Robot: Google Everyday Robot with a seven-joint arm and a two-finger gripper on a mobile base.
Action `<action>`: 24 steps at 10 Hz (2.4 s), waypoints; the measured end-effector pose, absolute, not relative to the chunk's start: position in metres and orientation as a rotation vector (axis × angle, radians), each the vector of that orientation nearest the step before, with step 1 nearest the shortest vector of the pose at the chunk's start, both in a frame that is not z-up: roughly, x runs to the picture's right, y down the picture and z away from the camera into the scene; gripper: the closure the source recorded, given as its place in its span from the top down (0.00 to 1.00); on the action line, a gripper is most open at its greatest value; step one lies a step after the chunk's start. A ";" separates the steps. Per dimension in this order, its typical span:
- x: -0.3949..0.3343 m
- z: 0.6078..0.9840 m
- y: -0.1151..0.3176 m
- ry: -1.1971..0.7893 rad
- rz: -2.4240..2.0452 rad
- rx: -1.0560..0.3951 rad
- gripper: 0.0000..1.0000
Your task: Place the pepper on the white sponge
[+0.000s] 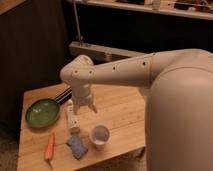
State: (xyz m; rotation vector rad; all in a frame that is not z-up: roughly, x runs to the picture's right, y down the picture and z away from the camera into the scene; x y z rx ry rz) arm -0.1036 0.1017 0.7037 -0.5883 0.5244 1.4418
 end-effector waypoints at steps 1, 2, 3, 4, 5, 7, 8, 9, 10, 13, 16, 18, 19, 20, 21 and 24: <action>-0.104 0.704 0.102 0.524 1.441 -0.588 0.65; -0.105 0.703 0.102 0.521 1.439 -0.588 0.65; -0.108 0.701 0.102 0.511 1.436 -0.589 0.65; -0.122 0.699 0.102 0.490 1.416 -0.594 0.65; -0.136 0.697 0.105 0.476 1.390 -0.598 0.65; -0.148 0.689 0.109 0.477 1.365 -0.574 0.65; -0.148 0.686 0.109 0.475 1.368 -0.569 0.65; -0.139 0.687 0.106 0.478 1.378 -0.565 0.65; -0.136 0.690 0.103 0.455 1.374 -0.588 0.65; -0.160 0.688 0.112 0.398 1.346 -0.683 0.65; -0.211 0.674 0.148 0.348 1.264 -0.793 0.65; -0.245 0.673 0.175 0.352 1.188 -0.810 0.65; -0.254 0.677 0.183 0.358 1.163 -0.810 0.65; -0.264 0.689 0.195 0.377 1.126 -0.803 0.65; -0.269 0.699 0.202 0.390 1.111 -0.798 0.65; -0.284 0.725 0.214 0.411 1.090 -0.781 0.65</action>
